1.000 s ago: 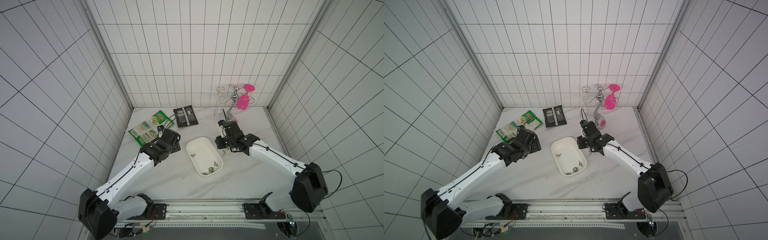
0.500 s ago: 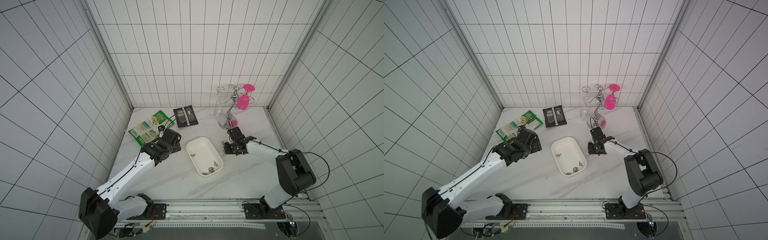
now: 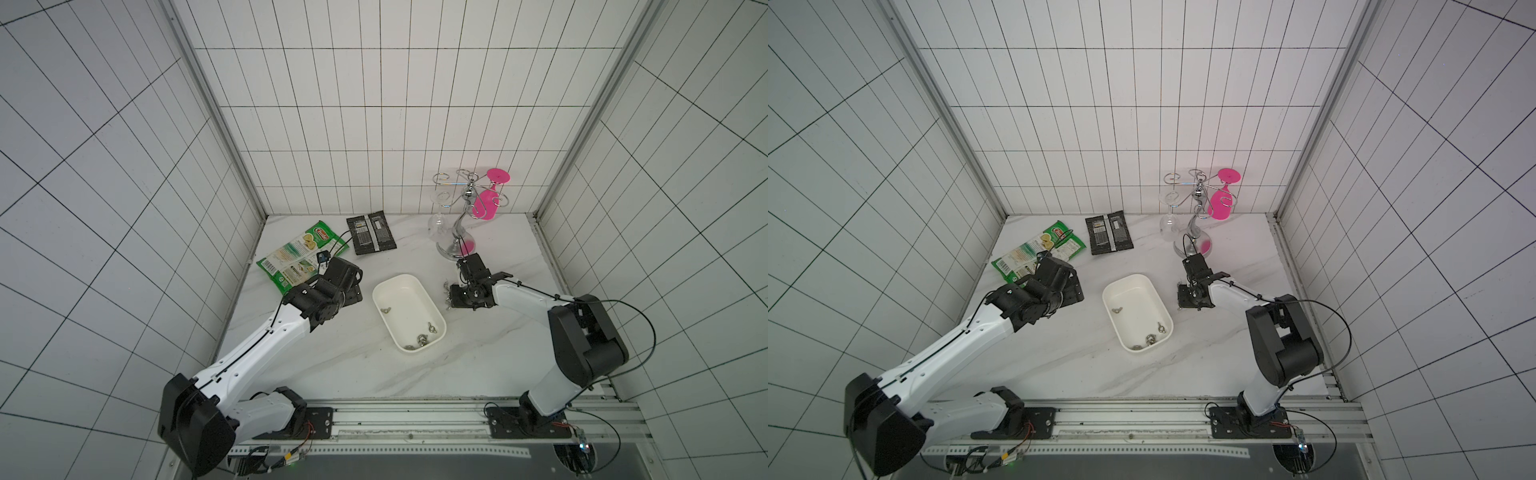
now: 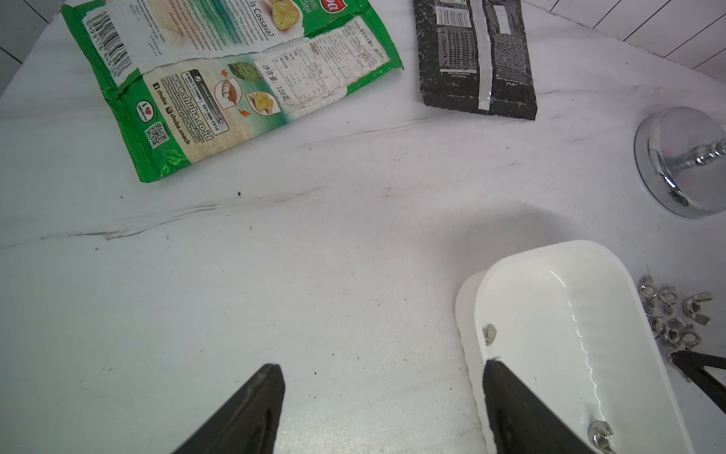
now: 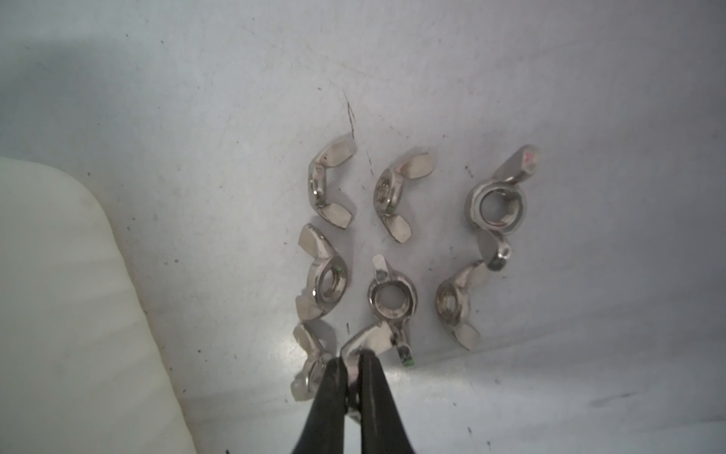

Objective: Take out the wing nut from the storage box
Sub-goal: Place the wing nut at the center of the board.

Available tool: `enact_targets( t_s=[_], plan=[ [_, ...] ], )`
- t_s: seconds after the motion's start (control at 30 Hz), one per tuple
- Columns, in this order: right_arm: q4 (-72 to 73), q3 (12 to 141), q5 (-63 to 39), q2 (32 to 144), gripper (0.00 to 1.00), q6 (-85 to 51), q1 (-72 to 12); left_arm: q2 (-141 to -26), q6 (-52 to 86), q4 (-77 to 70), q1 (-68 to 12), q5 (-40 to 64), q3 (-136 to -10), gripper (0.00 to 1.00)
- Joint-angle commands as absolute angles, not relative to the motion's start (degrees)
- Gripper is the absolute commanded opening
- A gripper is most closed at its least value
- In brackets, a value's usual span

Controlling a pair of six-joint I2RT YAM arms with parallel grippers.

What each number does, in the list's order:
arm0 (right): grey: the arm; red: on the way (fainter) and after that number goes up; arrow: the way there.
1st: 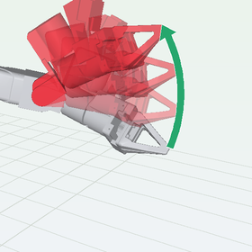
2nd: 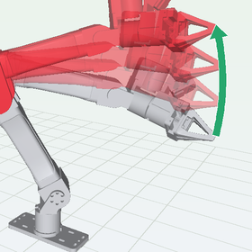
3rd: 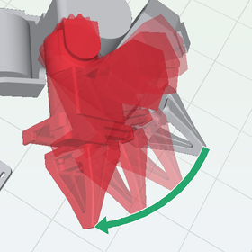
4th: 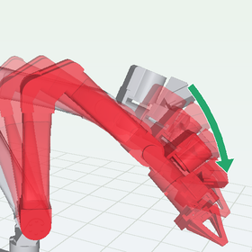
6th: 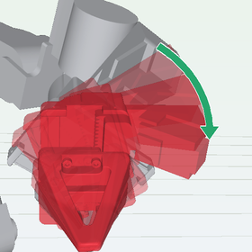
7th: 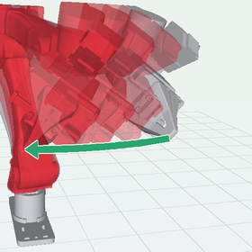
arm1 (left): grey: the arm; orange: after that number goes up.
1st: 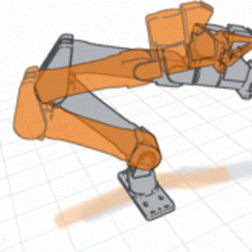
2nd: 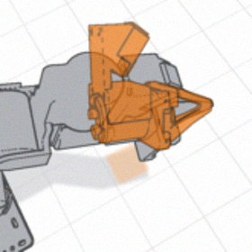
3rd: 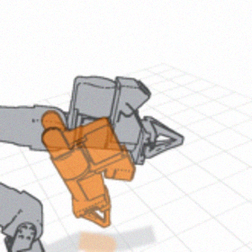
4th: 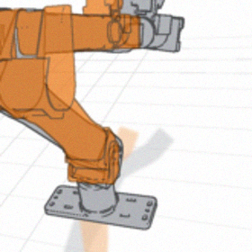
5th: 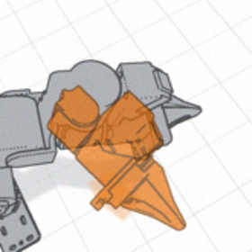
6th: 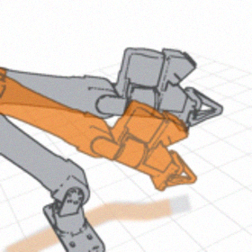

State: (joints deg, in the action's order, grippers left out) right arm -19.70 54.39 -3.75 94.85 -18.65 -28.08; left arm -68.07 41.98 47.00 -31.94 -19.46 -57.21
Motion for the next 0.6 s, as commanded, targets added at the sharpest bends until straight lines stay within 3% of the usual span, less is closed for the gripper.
enact_targets(
  t_s=[0.0,0.57],
  plan=[
    [-19.9,54.2,-3.3,95.4,0.07,-18.6,-27.6,-68.4,41.1,46.7,-32.2,-20.4,-58.6,0.83],
    [-20.9,52.7,-5.0,91.8,0.07,-19.4,-28.3,-69.3,40.9,46.1,-32.3,-19.9,-59.1,0.83]
  ],
)
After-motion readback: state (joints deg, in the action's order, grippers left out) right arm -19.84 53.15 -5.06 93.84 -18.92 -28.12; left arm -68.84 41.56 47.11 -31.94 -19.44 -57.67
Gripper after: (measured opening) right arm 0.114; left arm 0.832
